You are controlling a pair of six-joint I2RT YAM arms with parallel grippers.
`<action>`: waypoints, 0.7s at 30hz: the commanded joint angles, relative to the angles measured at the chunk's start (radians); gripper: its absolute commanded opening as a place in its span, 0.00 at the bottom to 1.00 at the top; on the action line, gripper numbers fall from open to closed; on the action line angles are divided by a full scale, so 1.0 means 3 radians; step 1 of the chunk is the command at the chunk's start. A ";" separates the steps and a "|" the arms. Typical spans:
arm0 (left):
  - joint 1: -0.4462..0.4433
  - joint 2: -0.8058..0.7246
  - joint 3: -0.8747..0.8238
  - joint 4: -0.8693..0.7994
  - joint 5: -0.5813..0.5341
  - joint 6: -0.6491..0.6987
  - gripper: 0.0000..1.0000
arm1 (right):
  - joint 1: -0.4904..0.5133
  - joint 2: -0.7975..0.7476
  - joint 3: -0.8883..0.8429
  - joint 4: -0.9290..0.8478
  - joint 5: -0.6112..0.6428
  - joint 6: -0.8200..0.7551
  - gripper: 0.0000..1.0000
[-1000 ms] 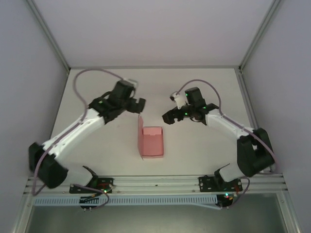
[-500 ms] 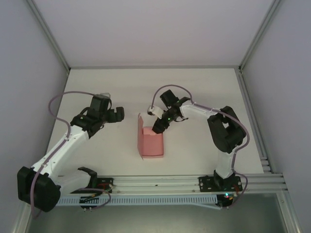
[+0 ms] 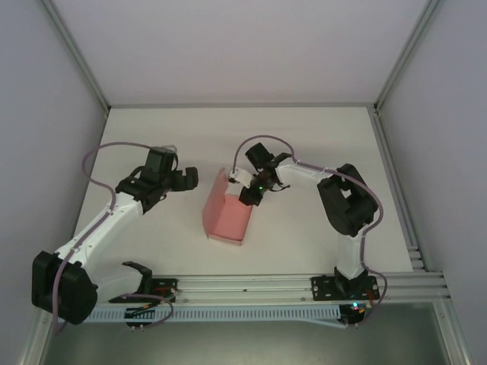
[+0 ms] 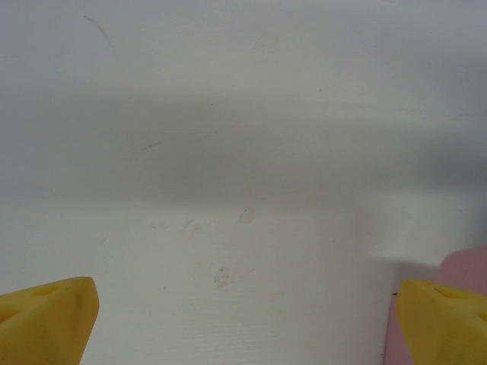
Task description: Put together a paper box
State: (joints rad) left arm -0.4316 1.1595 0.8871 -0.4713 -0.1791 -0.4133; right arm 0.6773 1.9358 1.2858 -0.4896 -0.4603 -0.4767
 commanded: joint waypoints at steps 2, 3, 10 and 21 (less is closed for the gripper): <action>0.0025 0.0015 -0.0019 0.0043 0.0024 -0.0023 1.00 | 0.0091 -0.0009 -0.0188 0.0256 0.0496 0.0218 0.08; 0.0028 0.0003 -0.0018 0.0038 0.0024 -0.0023 1.00 | 0.0113 -0.0021 -0.0217 0.0294 0.0633 0.0260 0.06; 0.0026 -0.0040 -0.0030 0.0024 0.0008 -0.0032 1.00 | 0.0305 0.0065 -0.0271 0.0272 0.1273 0.0334 0.12; 0.0029 -0.0076 -0.0031 0.0031 0.0025 -0.0035 1.00 | 0.0386 0.0020 -0.0210 0.0370 0.1492 0.0327 0.18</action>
State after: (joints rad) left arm -0.4316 1.1584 0.8871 -0.4713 -0.1791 -0.4133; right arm 0.7914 1.9137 1.2324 -0.3374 -0.0769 -0.3733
